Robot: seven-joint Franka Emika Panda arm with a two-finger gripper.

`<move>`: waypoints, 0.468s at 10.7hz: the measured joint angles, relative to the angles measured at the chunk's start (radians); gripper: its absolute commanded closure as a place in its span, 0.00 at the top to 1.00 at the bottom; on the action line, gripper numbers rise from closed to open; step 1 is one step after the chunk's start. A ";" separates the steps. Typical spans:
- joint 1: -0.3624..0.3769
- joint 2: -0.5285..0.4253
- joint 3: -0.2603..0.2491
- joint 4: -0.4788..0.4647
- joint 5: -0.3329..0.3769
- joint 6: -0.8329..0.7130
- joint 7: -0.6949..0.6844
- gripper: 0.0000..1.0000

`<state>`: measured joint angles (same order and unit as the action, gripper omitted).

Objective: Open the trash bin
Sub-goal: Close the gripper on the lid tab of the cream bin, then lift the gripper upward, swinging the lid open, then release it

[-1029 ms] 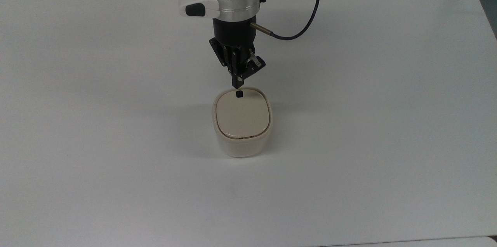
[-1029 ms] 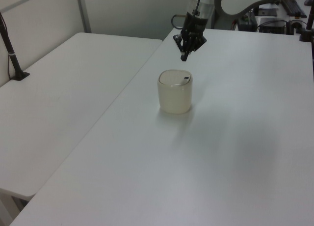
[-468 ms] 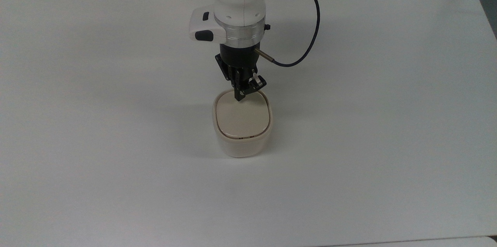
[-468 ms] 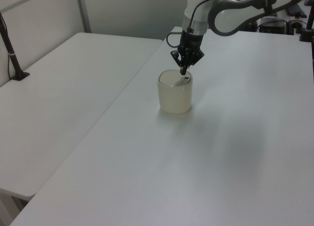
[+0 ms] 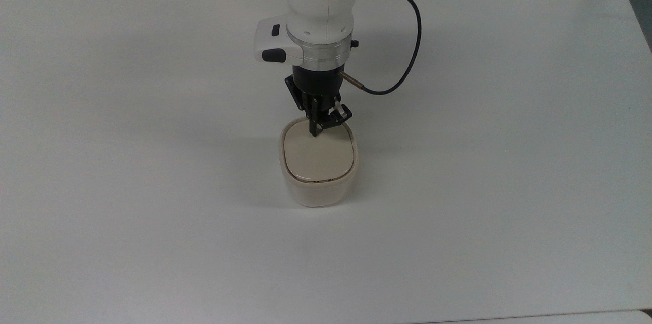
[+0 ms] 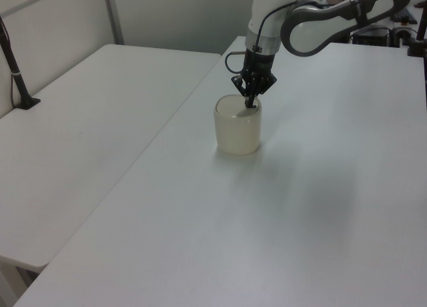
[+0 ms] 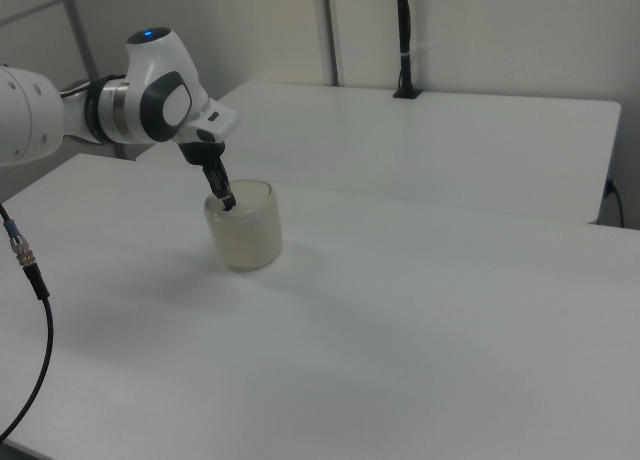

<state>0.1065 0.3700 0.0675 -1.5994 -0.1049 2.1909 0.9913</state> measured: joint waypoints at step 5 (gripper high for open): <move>-0.014 -0.074 -0.001 0.025 0.000 -0.008 0.000 0.00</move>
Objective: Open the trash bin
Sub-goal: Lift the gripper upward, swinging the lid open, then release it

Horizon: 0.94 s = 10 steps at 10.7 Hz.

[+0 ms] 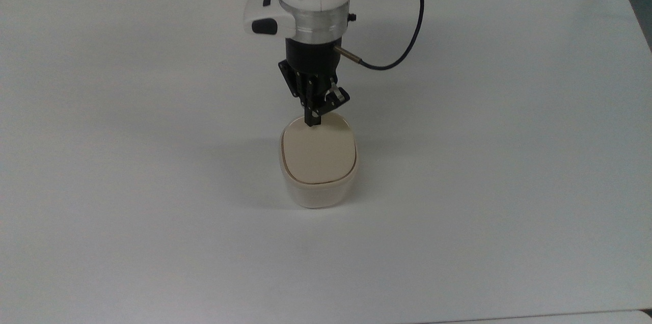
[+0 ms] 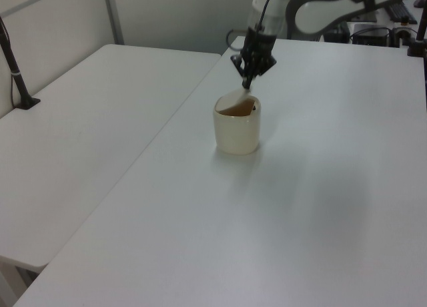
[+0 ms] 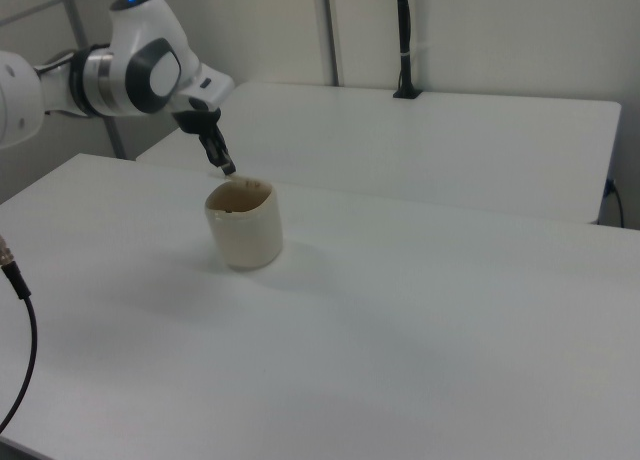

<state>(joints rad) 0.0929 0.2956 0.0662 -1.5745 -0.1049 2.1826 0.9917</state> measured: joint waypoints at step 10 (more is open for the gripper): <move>-0.049 -0.263 -0.009 -0.071 0.054 -0.254 -0.391 1.00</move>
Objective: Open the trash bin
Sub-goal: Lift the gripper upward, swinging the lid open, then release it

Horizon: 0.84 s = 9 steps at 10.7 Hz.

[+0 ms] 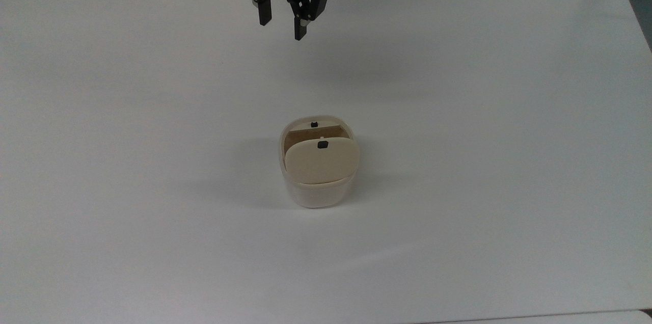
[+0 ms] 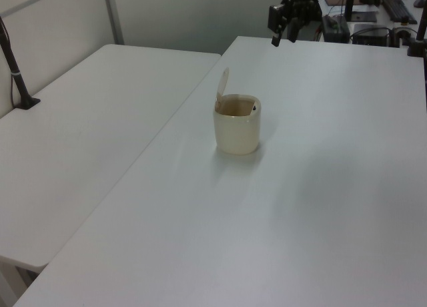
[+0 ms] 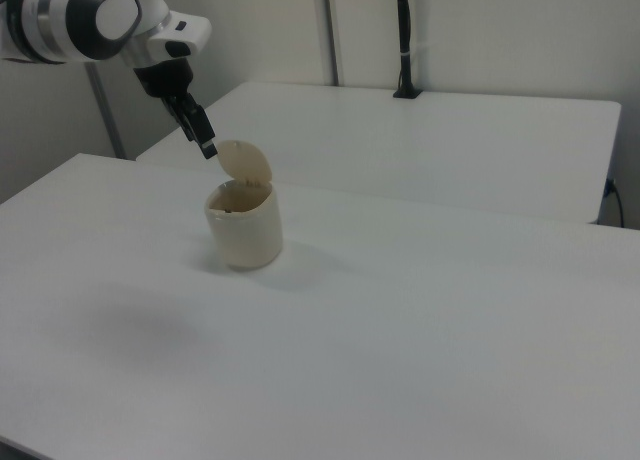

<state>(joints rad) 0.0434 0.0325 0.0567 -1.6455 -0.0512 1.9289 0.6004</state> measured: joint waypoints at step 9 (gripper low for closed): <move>-0.032 -0.089 -0.058 -0.072 0.003 -0.089 -0.604 1.00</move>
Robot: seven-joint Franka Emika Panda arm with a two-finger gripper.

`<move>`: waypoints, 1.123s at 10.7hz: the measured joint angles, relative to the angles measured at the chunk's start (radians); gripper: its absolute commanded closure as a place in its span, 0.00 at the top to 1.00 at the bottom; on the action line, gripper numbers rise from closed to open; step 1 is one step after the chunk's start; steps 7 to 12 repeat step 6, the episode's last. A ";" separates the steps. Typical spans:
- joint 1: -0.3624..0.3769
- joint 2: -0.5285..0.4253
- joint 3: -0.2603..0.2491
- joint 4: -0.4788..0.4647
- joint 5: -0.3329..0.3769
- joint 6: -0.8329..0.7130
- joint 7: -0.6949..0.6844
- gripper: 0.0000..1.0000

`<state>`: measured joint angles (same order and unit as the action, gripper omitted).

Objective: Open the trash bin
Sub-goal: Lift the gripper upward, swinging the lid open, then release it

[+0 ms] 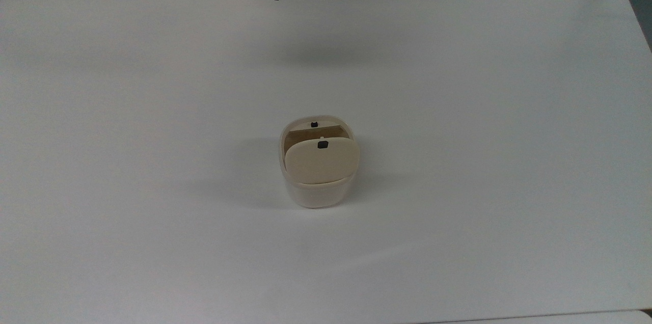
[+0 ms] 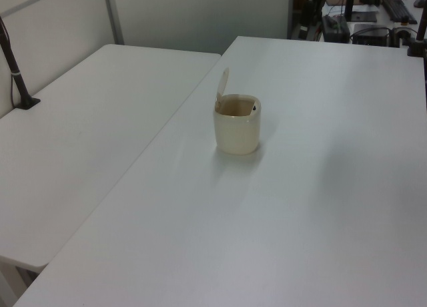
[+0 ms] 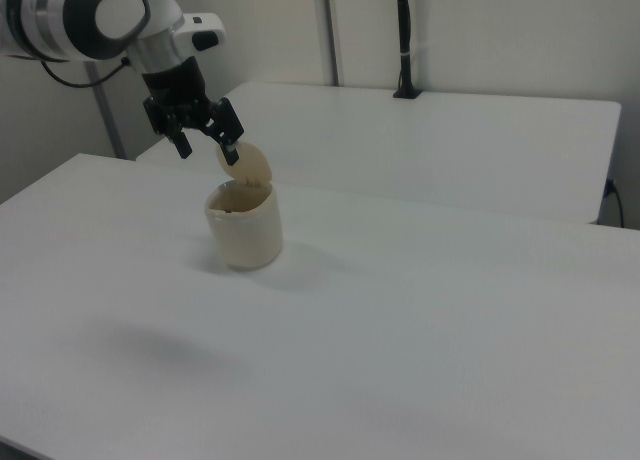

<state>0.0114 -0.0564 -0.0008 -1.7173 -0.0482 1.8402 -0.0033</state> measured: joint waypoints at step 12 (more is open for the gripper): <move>-0.003 0.016 0.001 0.004 0.000 -0.024 0.021 1.00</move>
